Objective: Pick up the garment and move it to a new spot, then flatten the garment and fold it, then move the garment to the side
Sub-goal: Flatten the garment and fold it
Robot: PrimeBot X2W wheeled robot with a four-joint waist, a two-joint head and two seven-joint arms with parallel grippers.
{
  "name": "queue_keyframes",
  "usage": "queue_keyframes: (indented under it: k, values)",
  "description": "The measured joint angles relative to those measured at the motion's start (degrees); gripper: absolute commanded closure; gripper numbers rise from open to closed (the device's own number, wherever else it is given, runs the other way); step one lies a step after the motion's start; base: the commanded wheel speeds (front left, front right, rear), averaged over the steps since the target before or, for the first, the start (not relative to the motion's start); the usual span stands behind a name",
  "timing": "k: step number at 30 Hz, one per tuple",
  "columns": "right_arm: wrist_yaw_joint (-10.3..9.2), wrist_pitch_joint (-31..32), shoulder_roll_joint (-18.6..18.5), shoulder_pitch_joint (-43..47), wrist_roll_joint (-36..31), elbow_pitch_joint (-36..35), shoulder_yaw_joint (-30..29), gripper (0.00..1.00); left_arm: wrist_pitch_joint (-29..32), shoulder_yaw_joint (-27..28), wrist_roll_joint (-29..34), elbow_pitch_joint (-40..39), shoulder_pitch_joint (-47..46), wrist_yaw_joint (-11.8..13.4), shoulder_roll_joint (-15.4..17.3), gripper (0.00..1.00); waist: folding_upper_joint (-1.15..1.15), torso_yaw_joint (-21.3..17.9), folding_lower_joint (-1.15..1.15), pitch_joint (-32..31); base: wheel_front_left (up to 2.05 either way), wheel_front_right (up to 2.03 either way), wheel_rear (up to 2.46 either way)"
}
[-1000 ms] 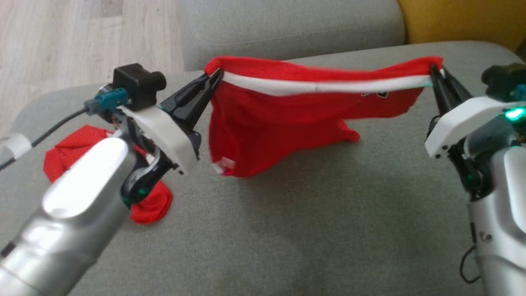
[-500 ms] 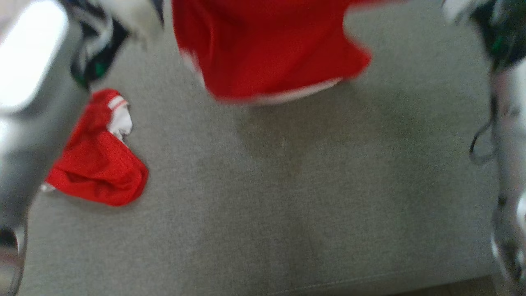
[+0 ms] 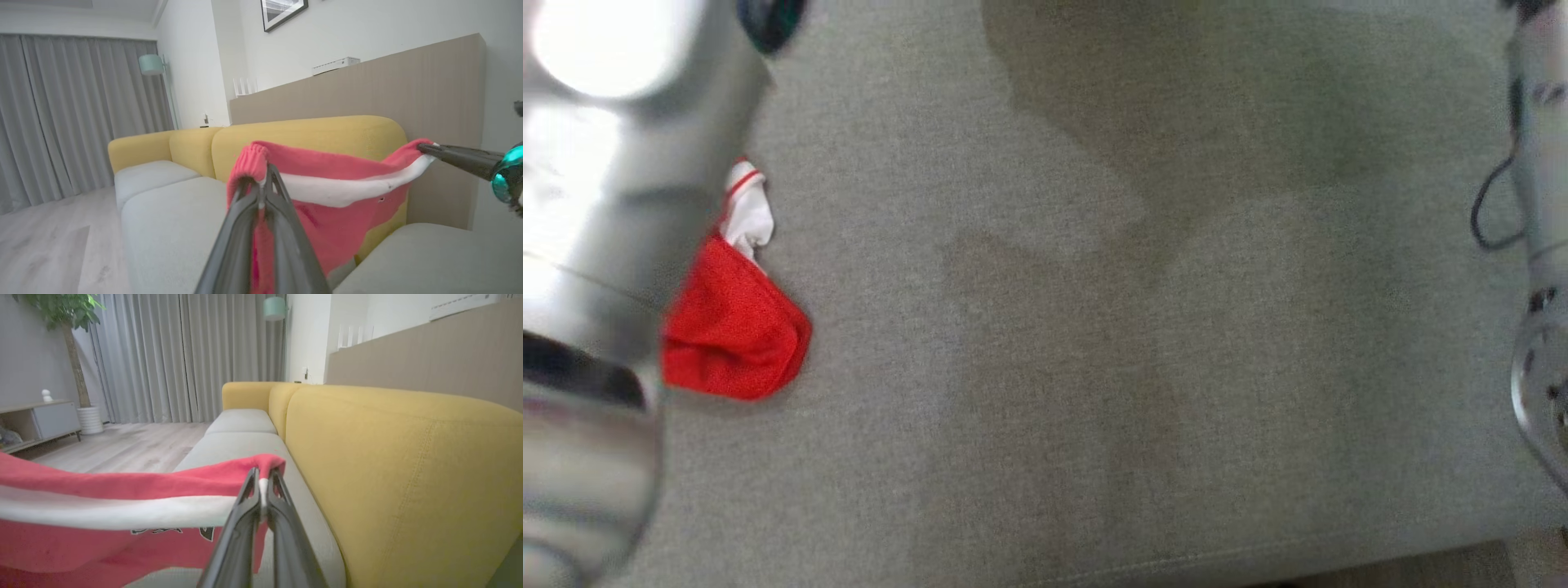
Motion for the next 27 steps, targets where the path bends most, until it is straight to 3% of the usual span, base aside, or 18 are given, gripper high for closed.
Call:
queue_keyframes:
  k: [5,12,19,27]
  values:
    - [0.00,2.23,-0.58,7.56,3.15,6.58,6.95,1.00,-0.97,-5.95,-6.08,-2.69,12.70,-0.02,-1.10,1.00,0.00,0.24,0.00,-2.50,0.00,0.00,0.00]
    - [0.00,9.62,-5.99,21.28,12.77,9.22,17.79,1.00,0.22,-16.73,-11.39,-10.49,31.94,-0.44,4.05,1.00,0.00,-0.07,-0.01,-6.41,0.00,0.00,0.00]
    - [0.00,17.66,-13.40,30.39,23.66,1.23,26.43,1.00,1.22,-21.12,-13.30,-17.74,40.17,-0.29,6.26,1.00,0.00,-0.42,0.00,-10.50,0.00,0.00,0.00]
    - [0.01,26.49,-21.64,40.37,32.15,-9.91,29.63,1.00,2.76,-23.82,-13.91,-23.96,47.03,2.67,6.30,1.00,0.00,-0.93,-0.01,-15.54,0.00,0.00,0.00]
